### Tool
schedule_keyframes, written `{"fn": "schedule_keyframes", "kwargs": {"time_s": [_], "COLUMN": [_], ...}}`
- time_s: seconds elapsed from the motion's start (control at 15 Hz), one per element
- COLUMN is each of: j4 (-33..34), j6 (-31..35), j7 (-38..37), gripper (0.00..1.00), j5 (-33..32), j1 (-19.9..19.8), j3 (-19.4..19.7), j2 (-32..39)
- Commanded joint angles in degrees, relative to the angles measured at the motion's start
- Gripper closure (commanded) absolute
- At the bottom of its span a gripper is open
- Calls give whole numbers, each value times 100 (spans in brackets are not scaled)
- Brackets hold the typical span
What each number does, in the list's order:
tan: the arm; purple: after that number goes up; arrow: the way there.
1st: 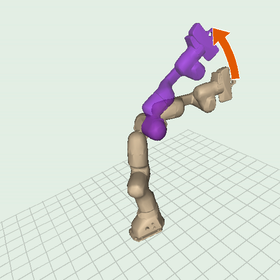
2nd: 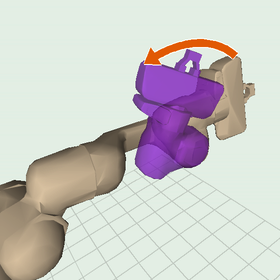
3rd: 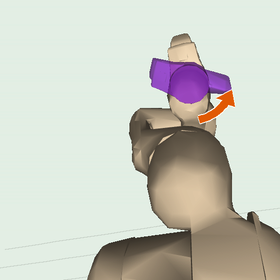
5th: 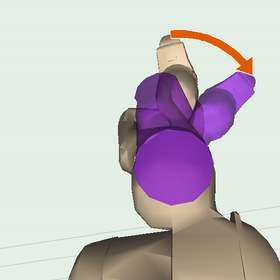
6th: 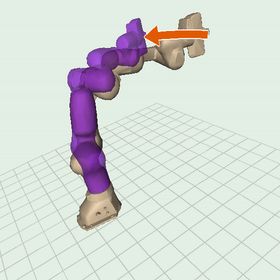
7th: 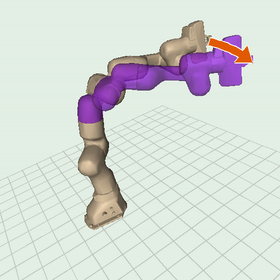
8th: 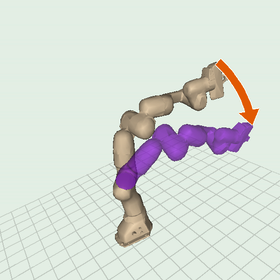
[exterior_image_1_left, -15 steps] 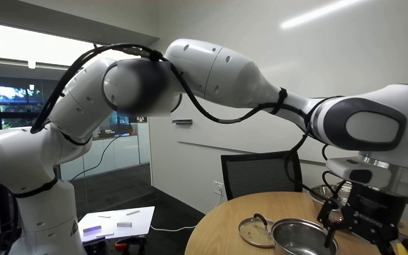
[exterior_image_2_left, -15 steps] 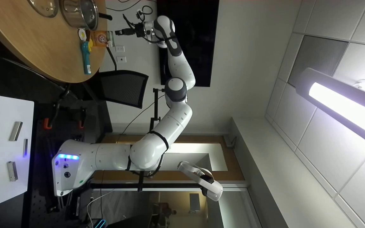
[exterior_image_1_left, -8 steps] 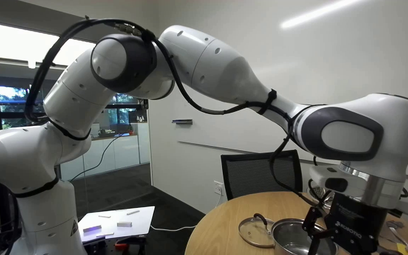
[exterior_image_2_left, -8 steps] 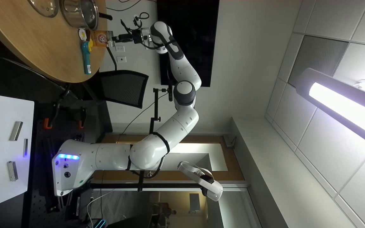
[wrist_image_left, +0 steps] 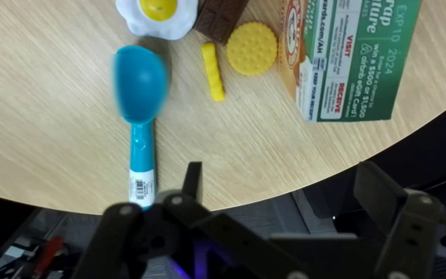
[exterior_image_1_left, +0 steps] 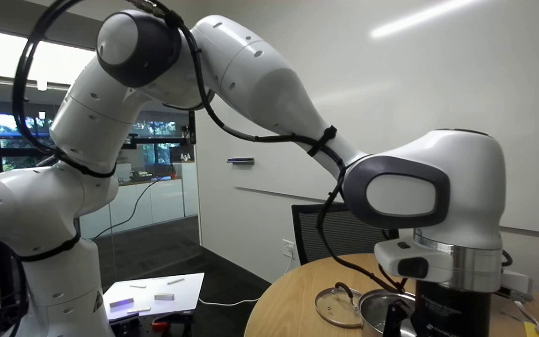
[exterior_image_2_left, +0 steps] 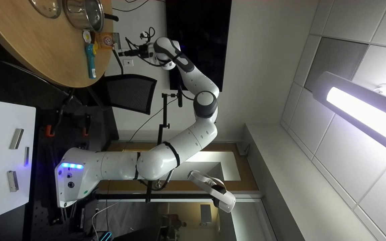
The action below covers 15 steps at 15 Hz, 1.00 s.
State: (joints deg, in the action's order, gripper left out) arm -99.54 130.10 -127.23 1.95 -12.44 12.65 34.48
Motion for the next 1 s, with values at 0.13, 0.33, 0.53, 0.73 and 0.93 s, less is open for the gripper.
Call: {"fn": "schedule_keyframes", "kwargs": {"time_s": [0.13, 0.33, 0.53, 0.73, 0.93], "j4": [-1672, -1823, -1728, -1559, -1536], "j6": [1413, 1347, 1117, 1157, 1083], "j7": [1690, 2328, 2524, 2404, 2391], "gripper": [0, 0, 0, 0, 0], "j5": [266, 432, 358, 349, 321], "j1": [37, 78, 177, 265, 322], "j3": [-166, -163, -37, 79, 130], "j2": [-926, -1031, -1037, -818, -838]}}
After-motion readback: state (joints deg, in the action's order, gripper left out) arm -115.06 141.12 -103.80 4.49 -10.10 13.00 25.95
